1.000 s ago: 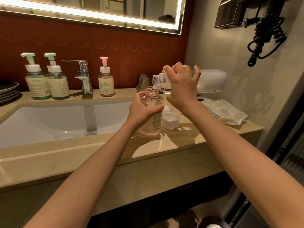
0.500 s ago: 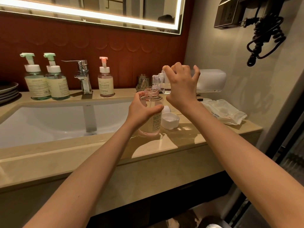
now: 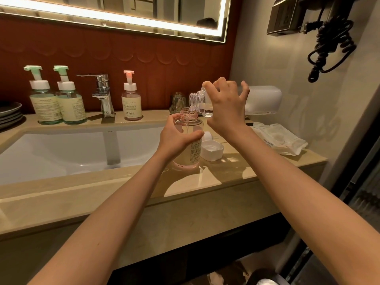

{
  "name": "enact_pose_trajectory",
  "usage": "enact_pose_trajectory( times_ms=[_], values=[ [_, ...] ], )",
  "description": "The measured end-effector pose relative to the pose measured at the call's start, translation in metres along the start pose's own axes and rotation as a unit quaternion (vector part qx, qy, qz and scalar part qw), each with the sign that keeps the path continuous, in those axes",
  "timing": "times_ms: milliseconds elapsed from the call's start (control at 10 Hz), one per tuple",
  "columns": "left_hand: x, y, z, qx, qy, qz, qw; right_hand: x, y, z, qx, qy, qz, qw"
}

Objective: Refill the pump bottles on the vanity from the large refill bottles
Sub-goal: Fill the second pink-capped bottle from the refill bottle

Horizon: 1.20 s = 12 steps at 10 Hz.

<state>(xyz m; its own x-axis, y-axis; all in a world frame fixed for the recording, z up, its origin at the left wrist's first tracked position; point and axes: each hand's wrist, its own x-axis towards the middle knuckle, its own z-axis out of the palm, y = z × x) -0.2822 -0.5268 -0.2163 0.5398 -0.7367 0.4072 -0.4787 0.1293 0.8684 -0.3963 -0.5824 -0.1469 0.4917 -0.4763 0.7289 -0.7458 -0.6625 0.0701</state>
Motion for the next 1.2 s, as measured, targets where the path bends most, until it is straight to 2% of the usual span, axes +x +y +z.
enact_pose_trajectory(
  times_ms=[1200],
  values=[
    [-0.0012, 0.0019, -0.0007, -0.003, -0.001, -0.001, 1.000, 0.0002, -0.0001, 0.0008, -0.014, 0.002, 0.000, 1.000]
  ],
)
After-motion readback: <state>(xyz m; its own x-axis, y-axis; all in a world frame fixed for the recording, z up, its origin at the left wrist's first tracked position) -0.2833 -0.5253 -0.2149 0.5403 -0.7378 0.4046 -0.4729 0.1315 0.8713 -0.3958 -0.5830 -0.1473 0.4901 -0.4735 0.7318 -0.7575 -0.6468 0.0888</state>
